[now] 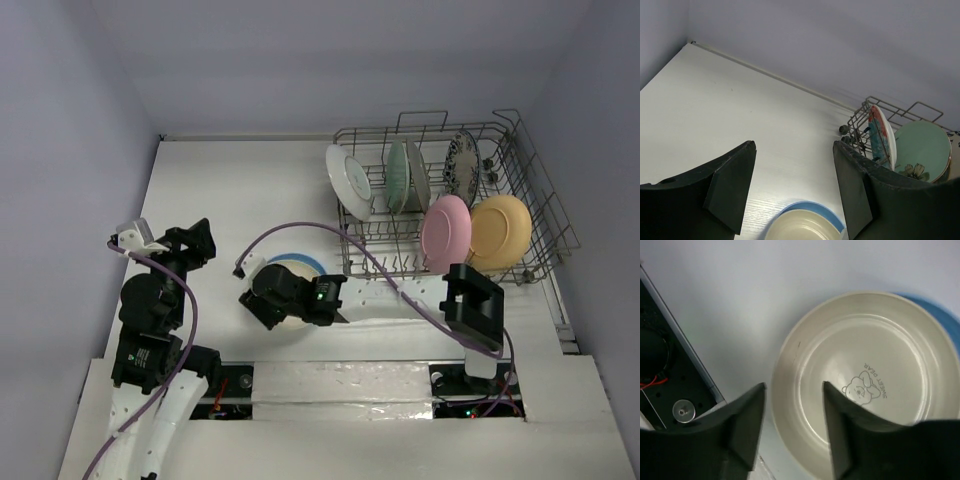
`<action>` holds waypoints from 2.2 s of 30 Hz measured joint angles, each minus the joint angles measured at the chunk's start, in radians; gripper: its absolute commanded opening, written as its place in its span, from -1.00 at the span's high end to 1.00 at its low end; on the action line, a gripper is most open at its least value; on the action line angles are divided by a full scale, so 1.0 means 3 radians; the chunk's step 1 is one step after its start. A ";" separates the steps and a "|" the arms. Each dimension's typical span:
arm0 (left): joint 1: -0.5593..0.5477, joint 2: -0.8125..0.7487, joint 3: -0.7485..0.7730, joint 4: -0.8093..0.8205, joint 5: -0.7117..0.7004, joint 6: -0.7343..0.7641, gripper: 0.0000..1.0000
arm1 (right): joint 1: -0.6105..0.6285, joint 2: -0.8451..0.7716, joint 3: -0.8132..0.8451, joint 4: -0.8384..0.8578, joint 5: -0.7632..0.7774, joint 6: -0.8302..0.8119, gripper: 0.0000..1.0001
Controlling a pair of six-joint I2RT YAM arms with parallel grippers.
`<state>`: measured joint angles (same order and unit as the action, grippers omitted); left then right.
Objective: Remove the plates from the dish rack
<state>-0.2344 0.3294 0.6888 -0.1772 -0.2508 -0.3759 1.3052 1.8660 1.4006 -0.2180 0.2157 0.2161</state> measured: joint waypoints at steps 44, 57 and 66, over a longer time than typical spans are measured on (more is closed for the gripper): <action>-0.0043 -0.0042 0.0000 0.0003 0.0111 0.0000 -0.17 | -0.4128 -0.3675 -0.2488 0.0219 -0.0856 0.1169 0.71; -0.0043 -0.0036 0.0000 0.0004 0.0135 0.0000 -0.17 | -0.4134 -0.3742 -0.2417 0.0211 -0.1212 0.1106 1.00; -0.0043 -0.0036 0.0000 0.0004 0.0137 0.0000 -0.17 | -0.4133 -0.3864 -0.1657 0.0052 -0.1470 0.0895 1.00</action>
<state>-0.2474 0.3187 0.6888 -0.1761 -0.2096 -0.3759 0.0654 0.7067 0.9035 -0.2024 -0.2253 0.4847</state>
